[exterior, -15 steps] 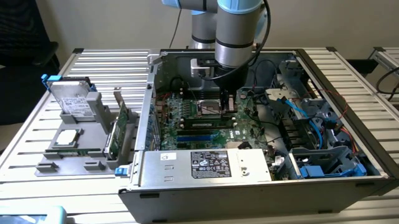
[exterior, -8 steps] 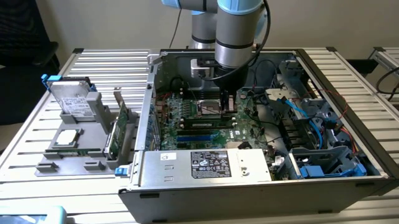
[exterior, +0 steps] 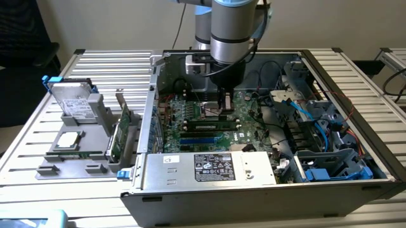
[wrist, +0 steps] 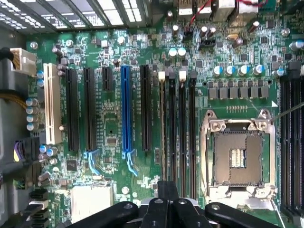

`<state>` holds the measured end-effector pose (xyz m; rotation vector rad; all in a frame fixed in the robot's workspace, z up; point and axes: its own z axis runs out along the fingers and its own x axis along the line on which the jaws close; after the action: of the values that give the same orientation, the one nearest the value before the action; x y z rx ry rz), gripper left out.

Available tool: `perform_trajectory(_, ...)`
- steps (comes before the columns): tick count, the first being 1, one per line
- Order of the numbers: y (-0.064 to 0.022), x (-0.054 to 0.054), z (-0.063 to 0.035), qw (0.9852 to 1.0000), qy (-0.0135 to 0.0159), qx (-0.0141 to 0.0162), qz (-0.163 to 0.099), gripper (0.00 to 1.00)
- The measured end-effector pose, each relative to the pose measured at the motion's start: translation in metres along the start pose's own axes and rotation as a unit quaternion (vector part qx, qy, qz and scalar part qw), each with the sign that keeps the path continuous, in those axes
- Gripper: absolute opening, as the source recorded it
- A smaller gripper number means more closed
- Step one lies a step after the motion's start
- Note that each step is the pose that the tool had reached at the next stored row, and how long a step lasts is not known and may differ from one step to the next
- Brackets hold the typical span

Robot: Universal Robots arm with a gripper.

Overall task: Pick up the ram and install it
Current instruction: 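Press down the ram until it locks into place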

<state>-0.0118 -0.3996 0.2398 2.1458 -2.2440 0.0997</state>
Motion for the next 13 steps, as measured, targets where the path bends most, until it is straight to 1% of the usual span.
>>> perform_trajectory(13, 0.0452, 0.002, -0.0015, 1.0000, 0.0001, 0.0001, 0.000, 0.11)
